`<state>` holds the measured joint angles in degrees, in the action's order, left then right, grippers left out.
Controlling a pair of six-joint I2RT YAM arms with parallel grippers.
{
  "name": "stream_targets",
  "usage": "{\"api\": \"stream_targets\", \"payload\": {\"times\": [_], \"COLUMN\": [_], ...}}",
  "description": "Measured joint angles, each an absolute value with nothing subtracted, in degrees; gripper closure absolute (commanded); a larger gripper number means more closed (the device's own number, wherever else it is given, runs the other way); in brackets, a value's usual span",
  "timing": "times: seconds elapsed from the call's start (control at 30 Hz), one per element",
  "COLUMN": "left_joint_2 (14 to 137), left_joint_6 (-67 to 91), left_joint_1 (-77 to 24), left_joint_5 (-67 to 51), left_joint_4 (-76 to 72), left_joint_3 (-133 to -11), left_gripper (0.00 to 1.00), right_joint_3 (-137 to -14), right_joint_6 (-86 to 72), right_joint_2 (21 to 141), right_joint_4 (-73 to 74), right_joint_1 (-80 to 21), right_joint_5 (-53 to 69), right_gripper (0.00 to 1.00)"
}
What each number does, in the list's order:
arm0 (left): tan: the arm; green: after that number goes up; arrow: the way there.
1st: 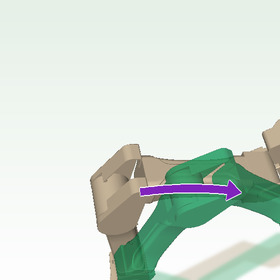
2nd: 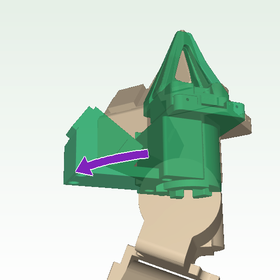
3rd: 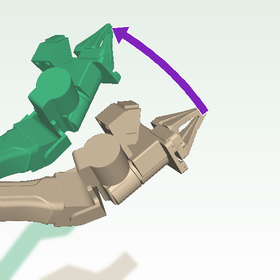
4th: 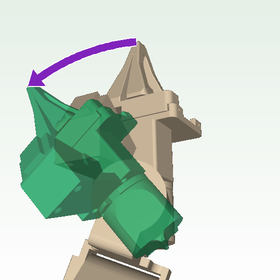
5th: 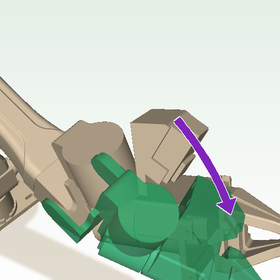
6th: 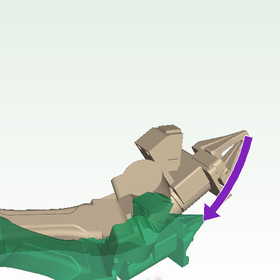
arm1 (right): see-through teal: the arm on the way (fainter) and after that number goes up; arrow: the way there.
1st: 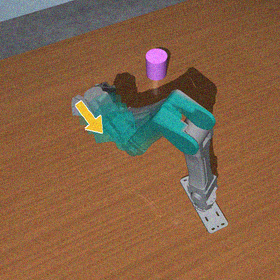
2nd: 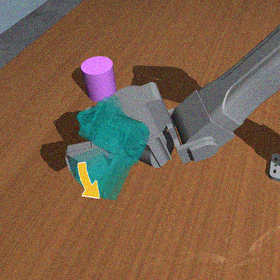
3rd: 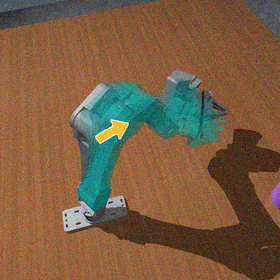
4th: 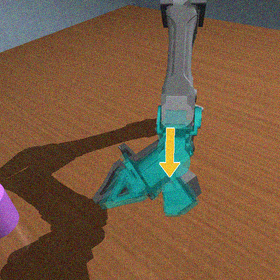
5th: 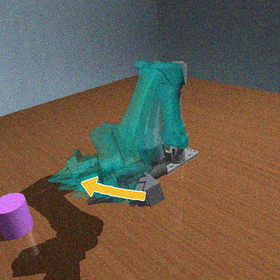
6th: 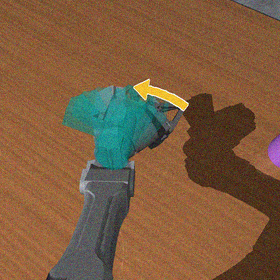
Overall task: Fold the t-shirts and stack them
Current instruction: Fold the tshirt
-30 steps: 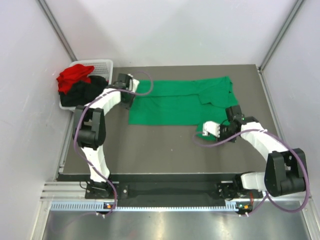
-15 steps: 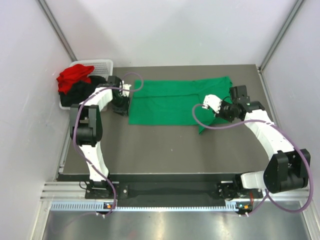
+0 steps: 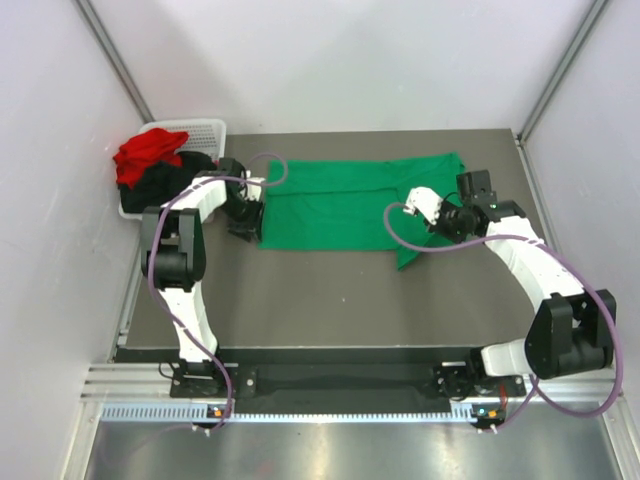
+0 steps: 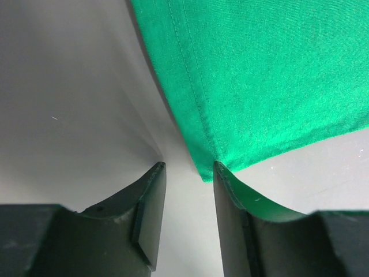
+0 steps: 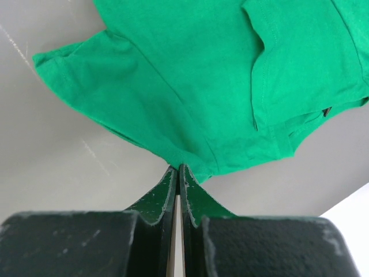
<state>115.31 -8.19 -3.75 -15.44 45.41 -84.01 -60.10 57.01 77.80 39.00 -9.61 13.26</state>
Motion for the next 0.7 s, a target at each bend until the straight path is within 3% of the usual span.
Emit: {"api": "stream_targets", "payload": {"times": [0.7], "left_joint_2": [115.31], "left_joint_6": [-8.16], "left_joint_1": [-5.91], "left_joint_5": [-15.59], "left_joint_4": [46.24], "left_joint_3": [-83.13], "left_gripper": [0.62], "right_joint_3": [-60.05], "right_joint_6": [55.22], "right_joint_2": [78.30], "right_joint_4": [37.04], "right_joint_1": [-9.61], "right_joint_5": [13.34], "right_gripper": [1.00]}}
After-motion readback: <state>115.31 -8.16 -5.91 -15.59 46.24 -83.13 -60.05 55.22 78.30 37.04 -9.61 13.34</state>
